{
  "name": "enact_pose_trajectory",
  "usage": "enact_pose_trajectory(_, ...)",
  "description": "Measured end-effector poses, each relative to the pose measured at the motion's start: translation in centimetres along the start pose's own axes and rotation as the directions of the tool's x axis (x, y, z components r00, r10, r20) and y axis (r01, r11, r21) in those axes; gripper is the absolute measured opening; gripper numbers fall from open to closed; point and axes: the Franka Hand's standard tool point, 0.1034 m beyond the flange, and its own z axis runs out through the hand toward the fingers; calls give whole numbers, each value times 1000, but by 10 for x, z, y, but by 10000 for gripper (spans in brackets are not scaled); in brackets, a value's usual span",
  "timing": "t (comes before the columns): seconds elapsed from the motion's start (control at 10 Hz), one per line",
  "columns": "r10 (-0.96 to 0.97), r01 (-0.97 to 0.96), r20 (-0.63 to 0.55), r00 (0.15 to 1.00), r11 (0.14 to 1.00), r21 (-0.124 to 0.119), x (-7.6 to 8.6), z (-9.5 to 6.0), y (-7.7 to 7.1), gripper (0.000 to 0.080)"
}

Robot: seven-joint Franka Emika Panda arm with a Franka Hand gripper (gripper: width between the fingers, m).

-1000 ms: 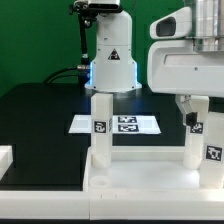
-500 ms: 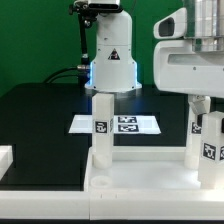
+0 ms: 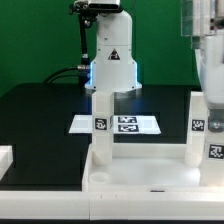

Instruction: Assemble desk

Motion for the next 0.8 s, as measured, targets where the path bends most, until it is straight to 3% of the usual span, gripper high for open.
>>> enact_pose_trajectory(0.3, 0, 0, 0, 1000, 1000, 0, 0, 0, 0, 289)
enact_pose_trajectory(0.4, 0, 0, 0, 1000, 1000, 0, 0, 0, 0, 481)
enact_pose_trajectory(0.5, 0, 0, 0, 1000, 1000, 0, 0, 0, 0, 619)
enact_pose_trajectory(0.8, 0, 0, 0, 1000, 1000, 0, 0, 0, 0, 647)
